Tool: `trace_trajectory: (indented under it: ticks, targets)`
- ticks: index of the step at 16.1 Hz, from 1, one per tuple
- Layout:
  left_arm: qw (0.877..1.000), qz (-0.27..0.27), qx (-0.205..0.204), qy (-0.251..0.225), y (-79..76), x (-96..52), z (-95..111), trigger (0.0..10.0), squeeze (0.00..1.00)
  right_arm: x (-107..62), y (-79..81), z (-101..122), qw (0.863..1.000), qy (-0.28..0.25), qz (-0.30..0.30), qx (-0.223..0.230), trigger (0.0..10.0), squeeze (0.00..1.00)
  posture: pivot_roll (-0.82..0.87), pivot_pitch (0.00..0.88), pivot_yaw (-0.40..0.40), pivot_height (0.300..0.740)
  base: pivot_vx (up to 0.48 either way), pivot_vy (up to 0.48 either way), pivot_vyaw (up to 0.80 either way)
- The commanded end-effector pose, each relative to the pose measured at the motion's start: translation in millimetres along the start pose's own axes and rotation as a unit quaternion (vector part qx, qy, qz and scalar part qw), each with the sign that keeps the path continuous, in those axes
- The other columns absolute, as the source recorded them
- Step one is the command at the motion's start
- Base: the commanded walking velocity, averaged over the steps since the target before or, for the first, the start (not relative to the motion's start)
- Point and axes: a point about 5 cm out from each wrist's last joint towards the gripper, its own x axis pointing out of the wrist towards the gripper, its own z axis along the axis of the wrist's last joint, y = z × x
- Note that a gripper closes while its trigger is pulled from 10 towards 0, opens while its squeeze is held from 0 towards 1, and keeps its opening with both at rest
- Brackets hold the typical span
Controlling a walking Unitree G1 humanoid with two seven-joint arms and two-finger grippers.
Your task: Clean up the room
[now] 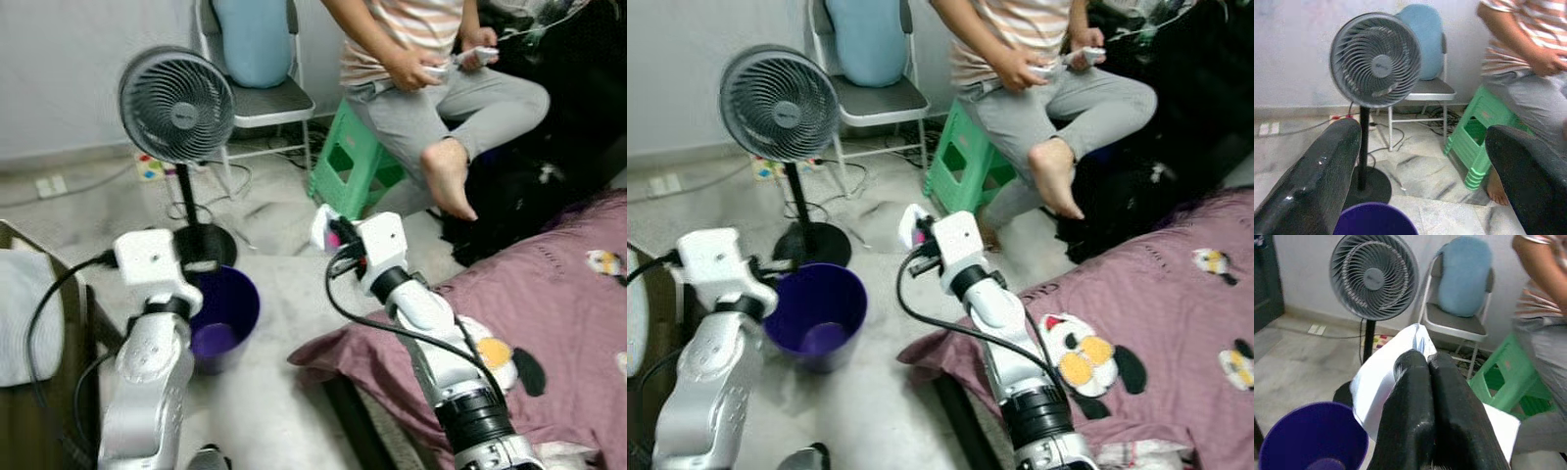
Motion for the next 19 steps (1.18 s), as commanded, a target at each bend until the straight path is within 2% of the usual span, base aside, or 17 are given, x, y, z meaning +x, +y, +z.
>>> trace_trajectory:
  ticks: [1, 3, 8, 12, 19]
  targets:
    - [1.0, -0.026, 0.0, 0.005, -7.6, 3.9, -1, 10.0, 0.0, -5.7, -9.6, 0, 1.0, -0.005, -0.026, -0.002, 10.0, 0.0, -0.01, 0.071, -0.065, 0.74, 0.0, 0.0, 0.0]
    - [0.998, -0.056, -0.003, 0.006, -16.5, 10.6, 0, 10.0, 0.0, -14.0, -14.2, -3, 0.999, -0.004, -0.051, -0.002, 10.0, 0.0, -0.03, 0.068, -0.023, 0.74, 0.0, 0.0, 0.0]
    - [0.996, -0.087, -0.007, 0.016, -28.3, 11.4, -3, 10.0, 0.0, -22.3, -19.6, -6, 0.997, -0.001, -0.075, -0.006, 10.0, 0.0, -0.05, 0.071, 0.013, 0.74, 0.0, 0.0, 0.0]
    - [0.996, -0.085, -0.004, 0.016, -24.6, 12.6, -5, 10.0, 0.0, -24.1, -15.7, -7, 0.997, 0.0, -0.074, -0.008, 10.0, 0.0, -0.05, 0.077, 0.005, 0.74, 0.0, 0.0, 0.8]
    - [0.997, -0.069, -0.013, 0.013, -22.7, 1.7, -5, 10.0, 0.0, -14.6, -7.4, -5, 0.999, 0.002, -0.043, -0.009, 10.0, 0.0, 0.0, 0.089, -0.062, 0.74, 0.0, 0.0, 0.8]
